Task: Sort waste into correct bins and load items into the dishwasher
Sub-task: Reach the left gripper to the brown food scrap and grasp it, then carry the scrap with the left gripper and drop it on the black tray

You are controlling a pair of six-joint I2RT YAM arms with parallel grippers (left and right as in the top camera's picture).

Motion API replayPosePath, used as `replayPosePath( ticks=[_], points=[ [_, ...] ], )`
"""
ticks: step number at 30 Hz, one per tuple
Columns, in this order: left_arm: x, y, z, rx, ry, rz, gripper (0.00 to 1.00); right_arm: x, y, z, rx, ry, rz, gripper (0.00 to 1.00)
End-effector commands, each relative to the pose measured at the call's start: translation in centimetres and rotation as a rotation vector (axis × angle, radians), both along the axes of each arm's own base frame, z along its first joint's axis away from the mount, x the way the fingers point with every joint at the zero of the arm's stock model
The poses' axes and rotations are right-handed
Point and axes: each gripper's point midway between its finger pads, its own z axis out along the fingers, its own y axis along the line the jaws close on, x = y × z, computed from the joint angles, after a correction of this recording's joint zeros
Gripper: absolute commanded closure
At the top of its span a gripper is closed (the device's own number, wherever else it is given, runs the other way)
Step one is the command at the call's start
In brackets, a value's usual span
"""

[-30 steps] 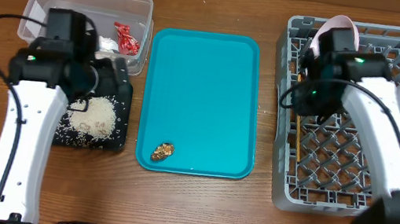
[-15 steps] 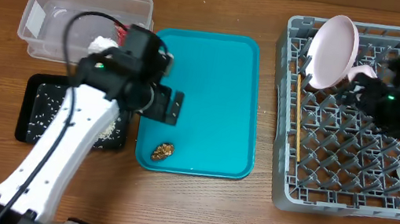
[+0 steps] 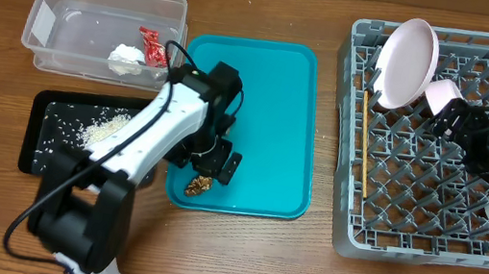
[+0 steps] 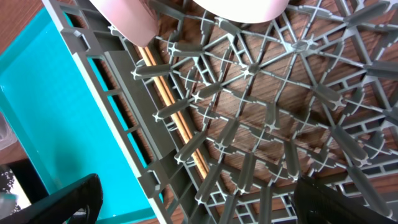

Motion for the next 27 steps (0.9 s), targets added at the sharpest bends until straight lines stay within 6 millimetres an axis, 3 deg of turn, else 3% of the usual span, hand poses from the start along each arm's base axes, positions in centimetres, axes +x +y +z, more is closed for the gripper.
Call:
replayPosePath(
  ticks=[1, 6, 11, 23, 27],
  points=[
    [-0.8, 0.1, -1.4, 0.033, 0.072, -0.027, 0.00, 0.1, 0.3, 0.1, 0.009, -0.013, 0.002, 0.00],
    [-1.9, 0.5, -3.4, 0.077, 0.169, -0.028, 0.06, 0.1, 0.2, 0.1, 0.008, -0.015, 0.002, 0.00],
    [-2.2, 0.7, -4.9, 0.098, 0.215, -0.028, 0.18, 0.2, 0.2, 0.2, 0.007, -0.018, 0.003, 0.00],
    [-1.9, 0.7, -5.2, 0.102, 0.204, -0.030, 0.62, 0.2, 0.2, 0.2, 0.007, -0.018, 0.002, 0.00],
    [-1.9, 0.7, -5.2, 0.102, 0.203, -0.030, 0.65, 0.2, 0.2, 0.2, 0.007, -0.018, 0.002, 0.00]
  ],
)
